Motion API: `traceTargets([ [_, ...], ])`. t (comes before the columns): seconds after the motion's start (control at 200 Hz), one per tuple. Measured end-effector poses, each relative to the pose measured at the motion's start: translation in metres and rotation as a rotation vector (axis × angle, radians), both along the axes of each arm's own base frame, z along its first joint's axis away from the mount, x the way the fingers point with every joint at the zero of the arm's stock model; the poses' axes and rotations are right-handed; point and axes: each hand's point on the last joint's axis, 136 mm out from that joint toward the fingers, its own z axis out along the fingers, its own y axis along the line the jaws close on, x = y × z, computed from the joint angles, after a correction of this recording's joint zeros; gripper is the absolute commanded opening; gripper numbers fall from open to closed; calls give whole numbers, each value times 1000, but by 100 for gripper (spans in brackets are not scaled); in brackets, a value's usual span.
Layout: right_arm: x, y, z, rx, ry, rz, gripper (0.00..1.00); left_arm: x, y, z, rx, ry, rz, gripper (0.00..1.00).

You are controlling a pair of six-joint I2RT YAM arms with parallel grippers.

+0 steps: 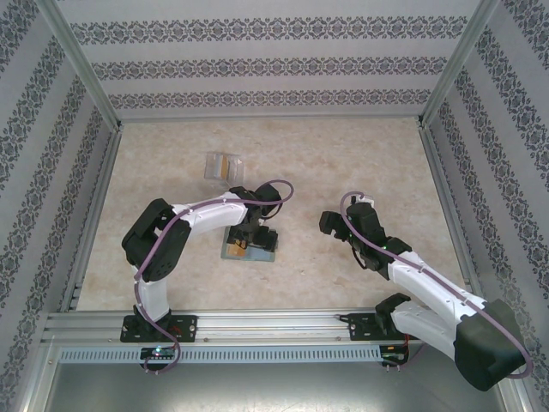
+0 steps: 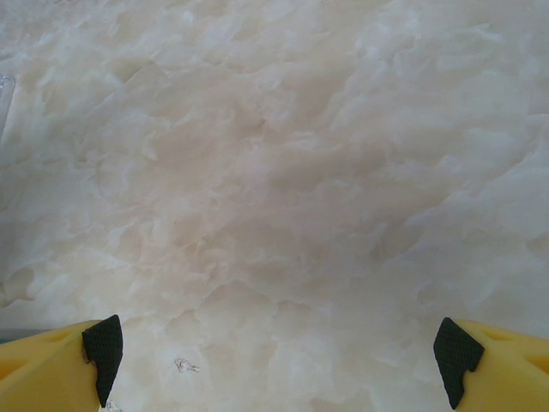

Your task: Put the credit cards into the card holder

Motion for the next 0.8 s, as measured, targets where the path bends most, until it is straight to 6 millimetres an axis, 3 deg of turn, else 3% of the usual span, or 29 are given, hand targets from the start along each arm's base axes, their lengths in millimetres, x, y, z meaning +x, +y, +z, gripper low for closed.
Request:
traceTargets([
  [0.295,1,-2,0,3,-1,-10,97,3,9,0,48,-23,10,65],
  [0.585,1,-2,2,5,-7,-11,97,5,18,1,95,-42,10,65],
  [0.799,0,-3,1,6,-7,-11,97,12,39,20,180,-120,16,65],
])
